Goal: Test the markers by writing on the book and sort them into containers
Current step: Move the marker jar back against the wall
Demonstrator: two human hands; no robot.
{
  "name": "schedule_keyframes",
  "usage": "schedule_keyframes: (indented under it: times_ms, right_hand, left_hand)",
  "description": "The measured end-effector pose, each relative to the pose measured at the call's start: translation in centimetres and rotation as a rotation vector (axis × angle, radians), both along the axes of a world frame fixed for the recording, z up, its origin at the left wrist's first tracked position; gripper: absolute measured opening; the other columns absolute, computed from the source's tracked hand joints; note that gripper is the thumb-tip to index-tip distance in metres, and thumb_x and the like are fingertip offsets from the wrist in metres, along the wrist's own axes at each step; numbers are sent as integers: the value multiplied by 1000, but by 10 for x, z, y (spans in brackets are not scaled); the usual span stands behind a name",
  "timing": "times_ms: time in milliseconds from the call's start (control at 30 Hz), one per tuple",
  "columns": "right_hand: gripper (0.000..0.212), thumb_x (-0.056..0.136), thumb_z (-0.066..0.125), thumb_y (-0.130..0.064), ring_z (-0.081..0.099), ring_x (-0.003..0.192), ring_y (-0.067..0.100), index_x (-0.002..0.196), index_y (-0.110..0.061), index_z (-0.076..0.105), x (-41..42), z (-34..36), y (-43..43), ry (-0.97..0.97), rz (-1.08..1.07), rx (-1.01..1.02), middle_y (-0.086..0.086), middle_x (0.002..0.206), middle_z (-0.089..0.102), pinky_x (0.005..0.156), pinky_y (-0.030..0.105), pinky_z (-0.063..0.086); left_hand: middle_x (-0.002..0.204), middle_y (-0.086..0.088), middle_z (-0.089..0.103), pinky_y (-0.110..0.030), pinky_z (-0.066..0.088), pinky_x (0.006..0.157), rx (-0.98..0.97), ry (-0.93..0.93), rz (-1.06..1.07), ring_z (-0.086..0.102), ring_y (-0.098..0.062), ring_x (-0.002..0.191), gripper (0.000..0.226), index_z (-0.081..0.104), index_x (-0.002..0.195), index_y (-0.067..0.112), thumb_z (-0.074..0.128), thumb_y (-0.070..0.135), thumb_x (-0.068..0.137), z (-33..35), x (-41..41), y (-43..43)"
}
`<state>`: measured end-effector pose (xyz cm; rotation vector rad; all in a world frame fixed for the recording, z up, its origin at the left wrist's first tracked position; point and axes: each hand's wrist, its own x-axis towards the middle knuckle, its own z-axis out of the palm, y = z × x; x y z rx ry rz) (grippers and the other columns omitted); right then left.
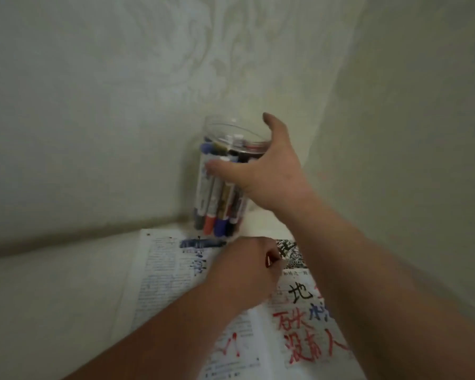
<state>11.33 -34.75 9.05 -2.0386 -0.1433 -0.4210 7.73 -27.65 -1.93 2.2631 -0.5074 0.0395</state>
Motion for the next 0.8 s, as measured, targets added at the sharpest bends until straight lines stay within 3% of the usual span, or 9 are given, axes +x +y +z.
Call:
schedule_keyframes:
  times_ms: [100,167,300,400,533,633,700,800]
  right_hand:
    - [123,60,95,-37,61,105,8,156,-26,17,9,10,-53,-13,-202,-37,-13,115,57,98,28,48]
    - [122,61,95,-33,59,103,8,155,-20,19,16,3,-82,28,-285,-36,-16,109,56,94,28,48]
    - [108,61,96,-27,62,94,12,146,-11,31,28,-18,-117,100,-379,68,-3,118,58,65,19,51]
    - [81,63,95,-21,64,71,-2,122,-15,40,38,-25,-128,80,-384,144,-7,99,64,43,9,45]
    - [74,58,97,-32,68,75,-3,111,-18,47,54,-35,-130,10,-388,77,-12,92,66,54,14,52]
    - [82,53,95,-49,69,90,11,113,-21,48,61,-41,-130,23,-417,-14,-8,102,66,78,34,61]
    - [71,56,93,-50,70,88,14,109,-23,55,60,-43,-136,153,-407,-142,-6,100,70,78,41,62]
    - [30,74,87,-33,72,73,20,91,-23,65,51,-48,-139,412,-331,-294,2,88,72,64,38,63]
  left_hand:
    - [79,14,64,-30,56,73,-16,-25,73,61,-4,74,16,67,89,31,62,46,93,-2,6,-3]
    - [78,14,63,-32,56,72,-25,-67,144,60,-5,73,18,65,83,32,62,46,93,-4,12,-2]
    - [78,15,61,-30,51,72,5,-150,273,57,-6,76,21,62,77,29,63,44,91,-8,25,1]
    - [79,14,63,-30,50,73,-30,-154,323,58,-6,76,20,65,77,27,66,42,90,-8,29,2]
    - [77,14,64,-30,50,72,-66,-115,350,60,-7,74,20,66,75,26,67,41,89,-10,33,1]
    - [76,14,64,-28,48,71,-47,-119,345,58,-3,75,21,66,75,26,67,41,89,-12,33,1]
    - [76,14,64,-29,49,71,-45,-116,340,59,-4,74,21,66,74,26,67,41,89,-13,34,1]
    - [74,14,65,-27,48,68,-47,-89,327,60,-5,72,22,65,73,27,68,42,89,-16,34,0]
